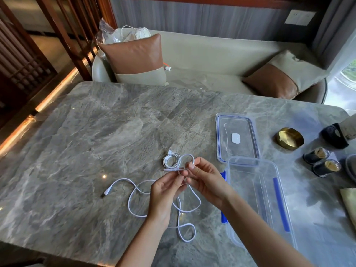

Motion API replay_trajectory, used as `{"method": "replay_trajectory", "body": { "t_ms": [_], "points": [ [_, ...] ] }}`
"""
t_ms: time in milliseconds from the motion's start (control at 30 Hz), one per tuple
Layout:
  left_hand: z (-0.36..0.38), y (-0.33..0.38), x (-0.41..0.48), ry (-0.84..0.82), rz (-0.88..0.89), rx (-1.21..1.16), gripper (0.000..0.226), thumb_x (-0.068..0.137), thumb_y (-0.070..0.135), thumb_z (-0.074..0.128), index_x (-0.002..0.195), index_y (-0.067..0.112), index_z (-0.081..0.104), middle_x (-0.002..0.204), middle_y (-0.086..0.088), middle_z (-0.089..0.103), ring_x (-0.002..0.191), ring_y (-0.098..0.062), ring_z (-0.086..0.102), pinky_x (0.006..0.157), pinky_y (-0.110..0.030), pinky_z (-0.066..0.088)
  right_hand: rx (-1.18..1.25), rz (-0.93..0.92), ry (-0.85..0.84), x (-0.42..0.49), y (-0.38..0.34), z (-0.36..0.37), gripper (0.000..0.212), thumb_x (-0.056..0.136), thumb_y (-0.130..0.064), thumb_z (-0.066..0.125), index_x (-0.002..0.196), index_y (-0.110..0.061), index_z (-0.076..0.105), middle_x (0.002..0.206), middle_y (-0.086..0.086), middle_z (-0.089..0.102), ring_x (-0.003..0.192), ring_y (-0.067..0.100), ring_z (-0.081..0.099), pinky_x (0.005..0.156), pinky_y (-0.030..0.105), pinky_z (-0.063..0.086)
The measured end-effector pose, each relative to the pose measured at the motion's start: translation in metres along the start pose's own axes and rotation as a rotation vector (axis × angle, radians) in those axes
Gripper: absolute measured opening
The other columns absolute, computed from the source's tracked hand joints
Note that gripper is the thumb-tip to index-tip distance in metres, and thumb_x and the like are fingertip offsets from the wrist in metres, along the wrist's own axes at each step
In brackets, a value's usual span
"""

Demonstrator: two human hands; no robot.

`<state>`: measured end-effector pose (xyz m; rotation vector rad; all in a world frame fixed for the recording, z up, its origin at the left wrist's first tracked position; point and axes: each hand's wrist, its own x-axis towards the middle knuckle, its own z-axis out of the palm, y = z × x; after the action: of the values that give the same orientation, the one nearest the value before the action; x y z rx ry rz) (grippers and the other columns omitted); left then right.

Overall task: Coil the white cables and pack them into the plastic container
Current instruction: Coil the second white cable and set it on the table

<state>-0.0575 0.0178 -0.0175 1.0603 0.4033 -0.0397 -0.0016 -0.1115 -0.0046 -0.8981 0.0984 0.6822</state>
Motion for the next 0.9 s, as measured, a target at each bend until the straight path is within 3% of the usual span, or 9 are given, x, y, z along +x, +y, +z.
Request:
{"method": "replay_trajectory", "body": {
  "t_ms": [200,400,500,567,667,733,900],
  "points": [
    [0.005,0.007,0.007,0.109,-0.051,-0.219,0.02,0.069,0.024,0.069,0.084,0.012,0.075,0.083,-0.004,0.068,0.077,-0.011,0.062,0.069,-0.019,0.055,-0.275,-0.132,0.087,-0.009,0.001,0.01,0.013,0.082,-0.012,0.065,0.072,-0.013,0.057,0.061,-0.003,0.059,0.059,0.005,0.056,0.054,0.017,0.048],
    [0.007,0.008,0.009,0.169,-0.02,-0.193,0.009,0.074,0.02,0.068,0.069,0.015,0.074,0.068,0.005,0.069,0.063,-0.002,0.062,0.062,-0.015,0.054,-0.489,-0.352,0.304,-0.013,0.007,0.015,0.012,0.086,-0.006,0.064,0.077,-0.013,0.059,0.063,-0.003,0.058,0.054,0.007,0.053,0.051,0.02,0.046],
    [0.001,0.012,0.013,0.21,0.021,-0.167,0.018,0.082,0.012,0.063,0.066,0.014,0.071,0.064,0.006,0.067,0.059,-0.001,0.061,0.06,-0.015,0.054,-0.492,-0.196,0.342,-0.021,0.017,0.01,0.03,0.092,-0.027,0.055,0.068,-0.013,0.067,0.055,-0.001,0.062,0.045,0.01,0.047,0.047,0.019,0.039],
    [0.0,0.012,0.013,0.177,0.028,-0.112,0.015,0.084,0.011,0.062,0.072,0.013,0.07,0.066,0.006,0.068,0.061,-0.001,0.061,0.062,-0.016,0.054,-0.449,-0.017,0.285,-0.024,0.027,0.01,0.039,0.095,-0.037,0.047,0.078,-0.013,0.072,0.067,0.004,0.07,0.048,0.011,0.051,0.049,0.018,0.043],
    [-0.002,0.009,0.011,0.131,0.029,0.058,0.013,0.084,0.01,0.064,0.076,0.013,0.074,0.065,0.004,0.068,0.062,-0.002,0.061,0.062,-0.016,0.054,-0.253,-0.066,0.333,-0.023,0.035,0.013,0.031,0.095,-0.033,0.047,0.092,-0.014,0.071,0.083,0.004,0.074,0.053,0.007,0.057,0.052,0.018,0.047],
    [-0.007,0.008,0.011,0.132,0.066,0.196,0.017,0.083,0.01,0.065,0.072,0.016,0.075,0.059,0.005,0.067,0.059,-0.002,0.06,0.06,-0.016,0.054,-0.177,-0.143,0.373,-0.021,0.033,0.013,0.024,0.095,-0.024,0.049,0.091,-0.014,0.071,0.078,0.0,0.071,0.054,0.006,0.057,0.053,0.018,0.049],
    [-0.021,0.013,0.016,0.068,0.152,0.515,0.019,0.083,0.011,0.066,0.071,0.023,0.074,0.057,0.01,0.067,0.056,-0.003,0.062,0.061,-0.023,0.057,-0.407,-0.196,0.374,-0.019,0.033,0.01,0.02,0.093,-0.015,0.054,0.088,-0.019,0.073,0.061,-0.011,0.06,0.054,0.004,0.051,0.058,0.02,0.051]
  ]
}}
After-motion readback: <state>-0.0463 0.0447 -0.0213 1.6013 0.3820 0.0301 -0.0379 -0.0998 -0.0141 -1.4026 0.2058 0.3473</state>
